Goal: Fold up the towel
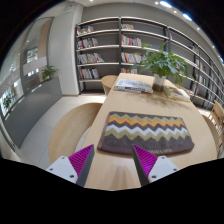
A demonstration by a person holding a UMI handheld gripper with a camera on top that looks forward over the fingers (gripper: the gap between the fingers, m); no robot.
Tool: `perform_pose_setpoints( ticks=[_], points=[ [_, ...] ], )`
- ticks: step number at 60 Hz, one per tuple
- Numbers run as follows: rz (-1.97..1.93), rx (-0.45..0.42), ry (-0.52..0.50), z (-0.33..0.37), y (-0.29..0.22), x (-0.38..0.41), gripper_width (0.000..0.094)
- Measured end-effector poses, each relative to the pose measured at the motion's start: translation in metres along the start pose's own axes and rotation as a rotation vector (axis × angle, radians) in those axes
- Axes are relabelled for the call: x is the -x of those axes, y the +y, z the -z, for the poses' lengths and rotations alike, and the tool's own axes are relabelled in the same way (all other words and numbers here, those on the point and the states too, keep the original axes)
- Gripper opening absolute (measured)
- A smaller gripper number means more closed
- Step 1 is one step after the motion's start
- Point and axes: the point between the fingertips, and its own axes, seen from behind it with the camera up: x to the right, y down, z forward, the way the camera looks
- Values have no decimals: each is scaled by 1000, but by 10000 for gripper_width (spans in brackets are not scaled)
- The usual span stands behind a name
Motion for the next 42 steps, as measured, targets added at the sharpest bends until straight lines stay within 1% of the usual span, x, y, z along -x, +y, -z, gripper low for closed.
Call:
perform_pose_setpoints(
  ticks=[6, 10, 14, 15, 16, 17, 18, 20, 22, 23, 24, 28, 31, 37, 39, 42],
  points=[
    [-9, 6, 4, -45, -22, 10, 746],
    [-18, 14, 5, -80, -36, 15, 722],
    [-16, 38, 19, -100, -38, 14, 688],
    [-16, 51, 24, -104, -35, 14, 667],
    [-14, 69, 27, -91, -26, 11, 644],
    [-10, 80, 35, -114, -31, 11, 621],
    [0, 83, 49, -115, -30, 7, 593],
    [17, 81, 79, -116, -31, 1, 503],
    [24, 84, 97, -116, -31, -3, 391],
    [25, 84, 102, -115, -30, -6, 375],
    [26, 82, 106, -115, -30, -6, 335],
    [21, 82, 129, -115, -29, -11, 269],
    [46, 88, 169, -115, -30, -22, 76],
    [54, 129, 146, -115, -28, -18, 49],
    [37, 136, 120, -111, -32, -20, 50],
    [-3, 108, 102, -101, -46, -26, 49]
  ],
)
